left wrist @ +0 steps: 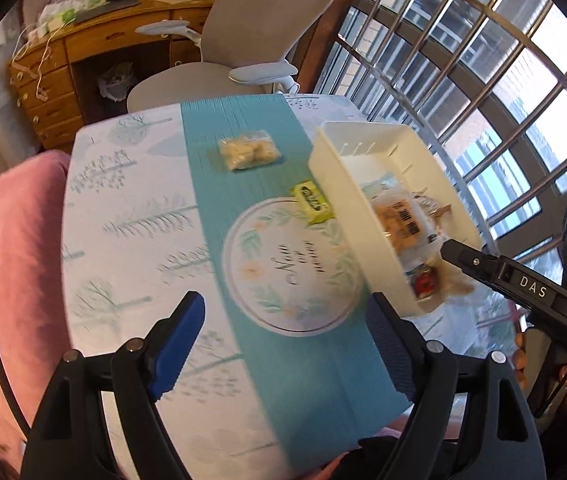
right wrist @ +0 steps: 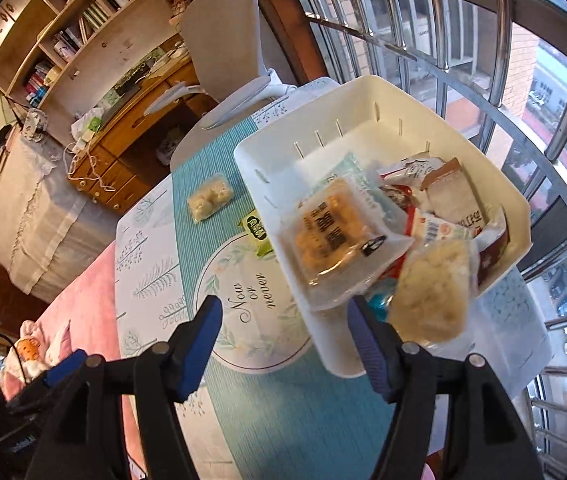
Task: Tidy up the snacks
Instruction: 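Move both open grippers back toward the last two snacks on the table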
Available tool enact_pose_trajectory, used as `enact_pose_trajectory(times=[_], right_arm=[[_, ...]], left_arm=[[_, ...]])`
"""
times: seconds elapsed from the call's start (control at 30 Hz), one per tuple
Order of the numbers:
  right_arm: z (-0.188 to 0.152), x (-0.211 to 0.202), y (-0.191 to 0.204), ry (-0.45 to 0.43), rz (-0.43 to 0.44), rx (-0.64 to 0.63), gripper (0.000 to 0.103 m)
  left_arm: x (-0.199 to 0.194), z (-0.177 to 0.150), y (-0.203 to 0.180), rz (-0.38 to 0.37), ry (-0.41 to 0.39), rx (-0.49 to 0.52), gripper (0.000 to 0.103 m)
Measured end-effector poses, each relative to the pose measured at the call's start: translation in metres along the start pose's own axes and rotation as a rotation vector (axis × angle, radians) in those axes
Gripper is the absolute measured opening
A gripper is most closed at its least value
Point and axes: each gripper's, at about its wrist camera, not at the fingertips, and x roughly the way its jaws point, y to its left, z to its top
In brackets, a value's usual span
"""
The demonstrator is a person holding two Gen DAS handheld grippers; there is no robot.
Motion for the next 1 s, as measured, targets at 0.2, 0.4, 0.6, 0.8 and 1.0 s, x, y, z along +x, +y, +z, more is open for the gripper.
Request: enact_pose_trajectory(times=[0.2, 0.4, 0.6, 0.8, 1.0], right_arm=[[-0.014, 0.016, 0.021, 0.03, 0.007, 0.106, 0.066], [-0.02, 0.037, 0.027, 0.104, 0.049, 0.311, 0.066], [-0.015, 0.06, 0.039, 0.11, 0.03, 0.431, 0.066], [-0.001, 0.093, 0.041, 0.103, 0.003, 0.567, 0.069], [0.014, 0.125, 0.047, 0.056, -0.031, 0.661, 0.069]], left_arm=[[0.002, 0.027, 0.031, 0.026, 0.013, 0.116, 0.084], [0.024, 0.064, 0.046, 0.071, 0.033, 0.239, 0.088], [0.058, 0.096, 0.051, 0.106, 0.064, 0.368, 0.09], [0.099, 0.122, 0.049, 0.09, 0.079, 0.469, 0.09], [0.144, 0.142, 0.045, 0.046, 0.094, 0.559, 0.09]])
